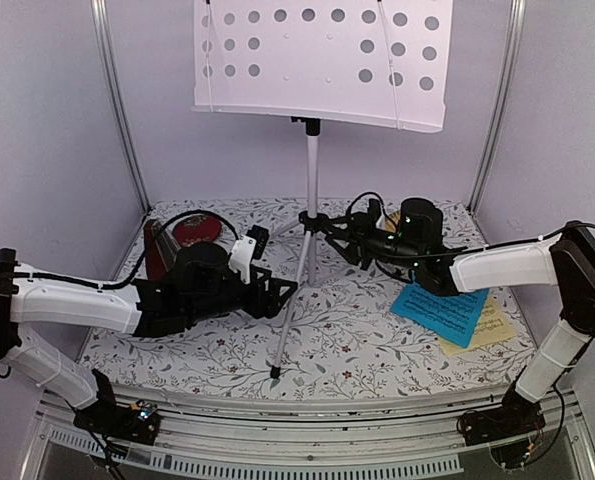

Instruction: Pack up the instrument practice props

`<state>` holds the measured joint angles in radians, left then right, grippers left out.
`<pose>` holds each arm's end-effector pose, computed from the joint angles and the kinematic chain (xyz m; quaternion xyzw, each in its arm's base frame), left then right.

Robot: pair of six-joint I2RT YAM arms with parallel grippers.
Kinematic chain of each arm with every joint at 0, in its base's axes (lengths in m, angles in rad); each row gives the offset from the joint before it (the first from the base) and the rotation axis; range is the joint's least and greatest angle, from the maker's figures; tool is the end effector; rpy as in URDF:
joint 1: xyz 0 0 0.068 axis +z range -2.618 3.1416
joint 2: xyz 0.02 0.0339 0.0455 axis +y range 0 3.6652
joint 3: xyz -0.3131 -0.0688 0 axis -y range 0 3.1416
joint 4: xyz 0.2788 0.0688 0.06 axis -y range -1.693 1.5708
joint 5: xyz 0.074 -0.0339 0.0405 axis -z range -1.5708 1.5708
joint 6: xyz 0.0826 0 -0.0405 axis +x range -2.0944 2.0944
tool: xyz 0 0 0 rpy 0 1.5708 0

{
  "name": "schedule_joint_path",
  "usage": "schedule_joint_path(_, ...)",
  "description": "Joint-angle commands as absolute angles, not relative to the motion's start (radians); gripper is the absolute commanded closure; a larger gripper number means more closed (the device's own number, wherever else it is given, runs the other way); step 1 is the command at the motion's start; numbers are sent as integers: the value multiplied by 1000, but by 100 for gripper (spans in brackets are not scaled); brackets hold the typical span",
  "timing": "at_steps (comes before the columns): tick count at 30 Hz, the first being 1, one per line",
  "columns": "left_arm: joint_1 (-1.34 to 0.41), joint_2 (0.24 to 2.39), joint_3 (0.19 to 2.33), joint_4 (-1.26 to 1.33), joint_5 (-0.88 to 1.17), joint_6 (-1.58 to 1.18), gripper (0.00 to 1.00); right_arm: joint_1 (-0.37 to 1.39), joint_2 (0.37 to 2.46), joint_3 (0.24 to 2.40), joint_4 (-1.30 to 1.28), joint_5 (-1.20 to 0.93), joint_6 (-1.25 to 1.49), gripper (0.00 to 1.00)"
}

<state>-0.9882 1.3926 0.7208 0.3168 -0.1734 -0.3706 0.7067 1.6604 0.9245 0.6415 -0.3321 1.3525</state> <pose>0.2131 -0.2976 0.2411 0.2014 0.7941 -0.3022 0.4873 0.3220 0.3103 0.2683 0.1260 0.7271 0.6318 0.2371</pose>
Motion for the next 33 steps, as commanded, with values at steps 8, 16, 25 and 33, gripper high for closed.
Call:
schedule_joint_path(8, -987, 1409, 719, 336, -188, -368, 25, 726, 1689, 942, 684, -348, 1368, 62)
schedule_joint_path(16, -988, 1411, 721, 336, -187, -368, 25, 727, 1686, 938, 694, -340, 1368, 80)
schedule_joint_path(25, -987, 1417, 725, 338, -186, -367, 25, 727, 1682, 924, 704, -323, 1347, 96)
schedule_joint_path(33, -967, 1415, 772, 348, -154, -406, 24, 728, 1587, 856, 701, -280, 1231, 50)
